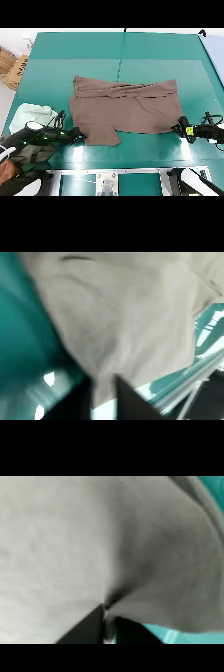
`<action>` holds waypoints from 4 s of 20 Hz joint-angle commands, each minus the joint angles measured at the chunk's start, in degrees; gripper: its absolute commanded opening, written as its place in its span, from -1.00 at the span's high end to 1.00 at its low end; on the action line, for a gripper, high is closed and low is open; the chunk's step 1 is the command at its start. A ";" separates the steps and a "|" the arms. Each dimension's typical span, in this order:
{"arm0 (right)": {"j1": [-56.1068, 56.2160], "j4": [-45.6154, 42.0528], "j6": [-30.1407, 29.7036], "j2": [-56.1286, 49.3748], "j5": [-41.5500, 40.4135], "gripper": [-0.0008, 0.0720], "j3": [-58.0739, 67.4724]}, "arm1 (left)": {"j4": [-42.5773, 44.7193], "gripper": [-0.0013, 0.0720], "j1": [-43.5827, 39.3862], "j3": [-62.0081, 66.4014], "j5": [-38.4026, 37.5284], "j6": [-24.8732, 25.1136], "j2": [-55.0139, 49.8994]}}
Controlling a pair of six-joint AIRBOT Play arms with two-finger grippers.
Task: Fold the shirts.
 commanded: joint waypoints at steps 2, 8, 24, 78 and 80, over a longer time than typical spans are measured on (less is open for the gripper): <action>0.46 0.92 -2.29 -0.26 2.25 0.94 3.21 | -3.61 0.92 0.00 2.01 -3.96 5.27 0.13; 0.46 -11.06 1.97 4.15 12.04 0.94 11.21 | 11.78 0.92 -0.02 15.19 -14.49 -3.98 9.68; 11.43 -3.85 2.21 -5.73 2.25 0.94 28.79 | 22.75 0.92 -0.02 45.13 -12.37 -8.04 -4.94; 18.03 7.89 -9.09 -21.18 41.03 0.94 73.70 | 22.10 0.92 -29.57 99.91 -14.95 -17.51 -57.77; 18.99 8.13 -8.85 -21.18 38.71 0.94 72.08 | 30.99 0.92 -25.42 99.93 -22.40 -19.19 -52.83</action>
